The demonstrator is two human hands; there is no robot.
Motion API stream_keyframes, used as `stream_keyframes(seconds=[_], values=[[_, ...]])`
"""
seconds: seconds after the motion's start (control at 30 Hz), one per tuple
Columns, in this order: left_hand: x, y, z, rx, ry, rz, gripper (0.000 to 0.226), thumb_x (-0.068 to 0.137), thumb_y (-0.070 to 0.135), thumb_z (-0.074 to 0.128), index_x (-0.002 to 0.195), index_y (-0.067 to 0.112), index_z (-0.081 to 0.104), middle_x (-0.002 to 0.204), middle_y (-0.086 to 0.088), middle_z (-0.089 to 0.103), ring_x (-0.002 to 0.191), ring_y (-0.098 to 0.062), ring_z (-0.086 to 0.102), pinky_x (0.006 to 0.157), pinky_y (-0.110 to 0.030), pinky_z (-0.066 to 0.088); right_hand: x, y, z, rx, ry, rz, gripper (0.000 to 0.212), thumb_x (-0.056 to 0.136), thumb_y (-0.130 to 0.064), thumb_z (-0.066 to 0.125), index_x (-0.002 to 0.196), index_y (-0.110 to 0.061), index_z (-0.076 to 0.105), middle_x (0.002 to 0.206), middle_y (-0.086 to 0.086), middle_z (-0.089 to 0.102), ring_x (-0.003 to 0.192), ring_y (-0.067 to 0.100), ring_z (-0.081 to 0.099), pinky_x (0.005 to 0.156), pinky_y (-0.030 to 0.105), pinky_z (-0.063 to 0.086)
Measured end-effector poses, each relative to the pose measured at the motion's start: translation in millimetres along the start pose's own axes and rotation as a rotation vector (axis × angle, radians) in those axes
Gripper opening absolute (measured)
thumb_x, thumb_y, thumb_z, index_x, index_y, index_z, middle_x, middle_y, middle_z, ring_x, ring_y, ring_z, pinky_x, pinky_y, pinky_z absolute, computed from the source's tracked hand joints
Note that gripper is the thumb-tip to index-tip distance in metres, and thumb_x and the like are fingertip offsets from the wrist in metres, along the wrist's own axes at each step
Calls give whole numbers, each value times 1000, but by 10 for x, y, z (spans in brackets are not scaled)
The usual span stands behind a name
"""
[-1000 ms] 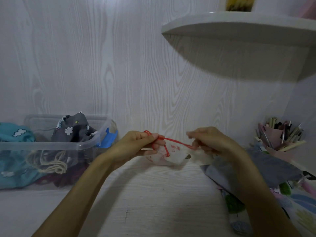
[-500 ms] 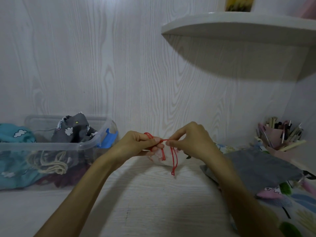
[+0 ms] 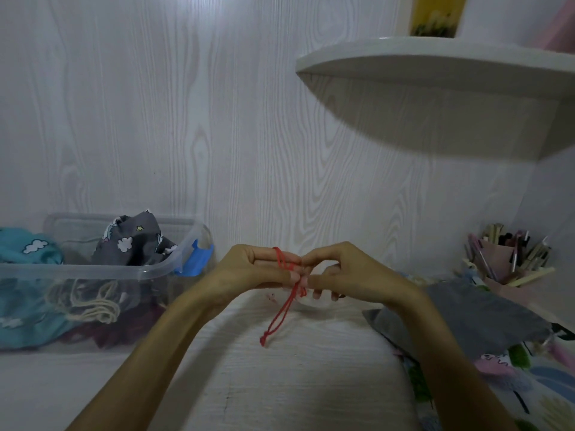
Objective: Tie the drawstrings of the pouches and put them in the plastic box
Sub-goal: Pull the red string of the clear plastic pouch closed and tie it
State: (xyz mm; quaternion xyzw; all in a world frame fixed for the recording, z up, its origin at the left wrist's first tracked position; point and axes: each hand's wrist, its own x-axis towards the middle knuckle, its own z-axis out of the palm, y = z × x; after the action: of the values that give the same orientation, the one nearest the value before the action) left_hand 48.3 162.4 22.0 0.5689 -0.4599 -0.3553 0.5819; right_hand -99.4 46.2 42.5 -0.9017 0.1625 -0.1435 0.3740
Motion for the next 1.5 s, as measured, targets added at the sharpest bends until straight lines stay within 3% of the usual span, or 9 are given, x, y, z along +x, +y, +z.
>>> stream_keyframes(seconds=[0.13, 0.3, 0.47, 0.57, 0.73, 1.0, 1.27, 1.37, 1.5], values=[[-3, 34, -13, 46, 52, 77, 24, 70, -3, 74, 84, 17, 75, 82, -6, 76, 79, -14, 73, 68, -17, 55, 41, -2, 74, 82, 127, 0, 11, 85, -14, 68, 94, -12, 73, 56, -17, 66, 49, -2, 60, 42, 8, 38], [20, 89, -118, 141, 284, 246, 24, 67, -7, 77, 81, 12, 73, 73, 1, 75, 71, -8, 72, 63, -11, 53, 16, -15, -1, 173, 141, -12, 7, 84, -19, 68, 88, -16, 74, 79, -3, 72, 68, 4, 67, 58, 15, 50], [32, -2, -139, 200, 349, 338, 22, 70, -1, 77, 89, 11, 73, 80, -2, 76, 74, -13, 73, 69, -16, 56, 33, -27, 91, 310, 9, 40, 23, 94, -29, 53, 93, -18, 73, 86, -4, 75, 74, 5, 68, 60, 14, 49], [55, -57, -108, 266, 418, 401, 20, 70, 7, 79, 85, 19, 74, 78, 3, 75, 74, -10, 73, 71, -17, 56, 89, -18, 134, 374, 52, 122, 25, 93, -33, 53, 86, -16, 71, 82, 1, 75, 68, 10, 69, 57, 15, 49], [47, -73, -62, 476, 464, 518, 18, 72, 14, 78, 77, 30, 71, 73, 11, 72, 68, -3, 68, 65, -14, 55, 141, 10, 210, 351, 78, 171, 8, 87, -20, 65, 89, -13, 62, 74, 2, 74, 56, 8, 65, 51, 16, 46], [46, -92, -46, 515, 451, 632, 21, 73, 16, 77, 80, 34, 70, 74, 14, 71, 74, -2, 68, 72, -14, 54, 154, 31, 201, 460, 105, 132, 23, 89, -19, 62, 112, -19, 64, 79, 4, 71, 55, 8, 60, 48, 15, 44], [53, -125, -37, 539, 527, 633, 17, 70, 45, 68, 86, 39, 70, 78, 21, 70, 83, 3, 67, 75, -16, 53, 152, 65, 204, 433, 227, 62, 15, 85, -19, 66, 98, -13, 73, 84, -1, 75, 65, 2, 66, 52, 12, 45], [81, -151, -42, 514, 546, 595, 26, 72, 41, 67, 96, 31, 70, 89, 15, 72, 82, 2, 67, 76, -16, 54, 161, 93, 131, 508, 213, 81, 20, 86, -25, 64, 100, -14, 72, 96, 1, 74, 85, 7, 68, 65, 14, 50], [122, -174, -96, 472, 580, 544, 24, 77, 29, 72, 100, 32, 67, 91, 18, 67, 82, 3, 67, 76, -15, 54, 134, 135, 17, 636, 186, 61, 26, 86, -30, 59, 98, -11, 72, 99, 5, 73, 101, 16, 65, 96, 29, 47]])
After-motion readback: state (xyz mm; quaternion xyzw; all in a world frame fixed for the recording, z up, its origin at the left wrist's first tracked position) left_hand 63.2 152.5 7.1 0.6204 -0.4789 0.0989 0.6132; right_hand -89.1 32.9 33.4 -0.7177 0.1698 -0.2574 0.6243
